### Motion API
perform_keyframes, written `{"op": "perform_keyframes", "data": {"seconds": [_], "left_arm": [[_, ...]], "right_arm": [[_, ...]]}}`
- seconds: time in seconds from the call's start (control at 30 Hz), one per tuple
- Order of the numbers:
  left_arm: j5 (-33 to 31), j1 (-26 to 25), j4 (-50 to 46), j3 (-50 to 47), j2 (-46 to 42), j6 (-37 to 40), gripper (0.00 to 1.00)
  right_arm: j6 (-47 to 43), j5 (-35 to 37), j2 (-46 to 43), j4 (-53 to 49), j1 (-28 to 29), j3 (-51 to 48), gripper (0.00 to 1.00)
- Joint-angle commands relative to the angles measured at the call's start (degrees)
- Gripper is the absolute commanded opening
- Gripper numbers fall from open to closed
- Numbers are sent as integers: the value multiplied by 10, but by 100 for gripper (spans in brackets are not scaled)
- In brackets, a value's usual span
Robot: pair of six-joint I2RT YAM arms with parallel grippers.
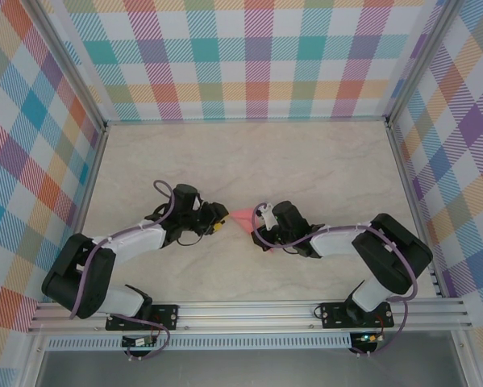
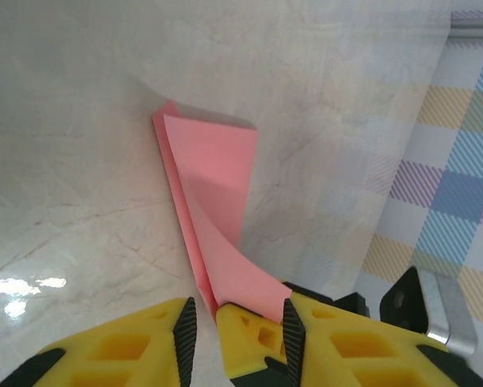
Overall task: Fold a paper plane with a square sheet of paper (pick it up from the middle)
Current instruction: Fold the wing for the fifth time at the center of the table.
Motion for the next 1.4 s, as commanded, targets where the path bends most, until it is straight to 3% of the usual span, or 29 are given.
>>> {"op": "perform_keyframes", "data": {"seconds": [0.0,0.17,0.37,0.97,1.37], "left_arm": [[21,-22,100,-17,18,-13,31],[12,-55,137,-21,46,-12,27],[16,-79,174,-16,98,-20,21],[27,-89,177,29,152,-2,16],[30,-89,178,39,159,5,15]], "right_arm": [[30,-48,13,31,-6,7,12],[42,-59,24,27,-10,13,11],[55,-66,29,22,-15,13,18],[81,-82,21,-10,-34,15,26],[112,-125,39,-24,-51,24,17]]}}
